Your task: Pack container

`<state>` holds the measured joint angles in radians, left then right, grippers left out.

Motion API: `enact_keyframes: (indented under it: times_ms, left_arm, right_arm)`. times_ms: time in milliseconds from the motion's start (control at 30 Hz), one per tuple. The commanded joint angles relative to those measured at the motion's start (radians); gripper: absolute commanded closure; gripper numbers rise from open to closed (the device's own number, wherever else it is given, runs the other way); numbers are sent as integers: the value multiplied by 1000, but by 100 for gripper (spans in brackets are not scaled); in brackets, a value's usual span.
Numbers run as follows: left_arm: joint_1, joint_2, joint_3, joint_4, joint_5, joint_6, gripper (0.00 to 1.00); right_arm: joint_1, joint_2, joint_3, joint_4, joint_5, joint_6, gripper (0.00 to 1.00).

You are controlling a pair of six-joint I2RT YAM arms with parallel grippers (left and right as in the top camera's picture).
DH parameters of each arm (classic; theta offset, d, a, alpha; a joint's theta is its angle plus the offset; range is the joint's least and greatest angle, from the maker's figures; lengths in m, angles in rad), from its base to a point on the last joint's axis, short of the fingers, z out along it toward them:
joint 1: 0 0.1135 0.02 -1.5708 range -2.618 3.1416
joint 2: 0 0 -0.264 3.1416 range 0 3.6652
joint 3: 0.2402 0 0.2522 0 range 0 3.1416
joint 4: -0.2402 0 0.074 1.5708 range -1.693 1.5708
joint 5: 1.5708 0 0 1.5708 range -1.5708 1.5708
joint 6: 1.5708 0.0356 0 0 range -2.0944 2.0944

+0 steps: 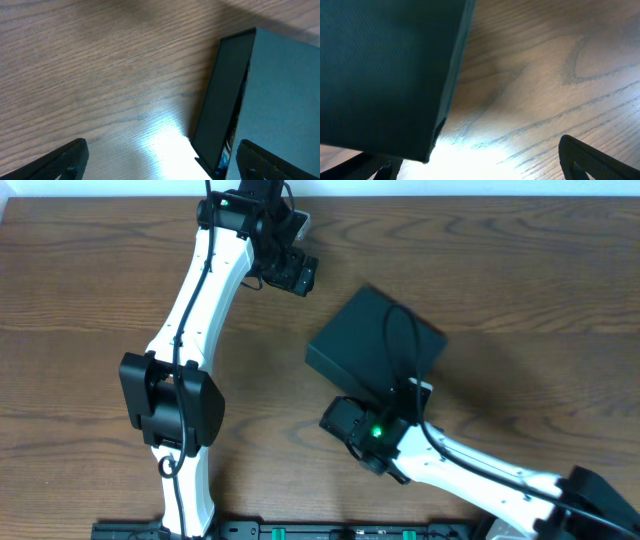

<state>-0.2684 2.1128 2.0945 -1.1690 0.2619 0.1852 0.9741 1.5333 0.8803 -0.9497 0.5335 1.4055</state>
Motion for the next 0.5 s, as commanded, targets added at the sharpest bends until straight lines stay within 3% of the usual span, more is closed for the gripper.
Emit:
enact_keyframes:
  times_ms: [0,467]
  left_arm:
    - [6,-3,-7,0,1,18,5]
    - [6,-3,-7,-1,6,17,5]
  right_arm:
    - [-27,41,-9,-12,67,14,1]
    - [-158,55,-9,-82,89,15,1]
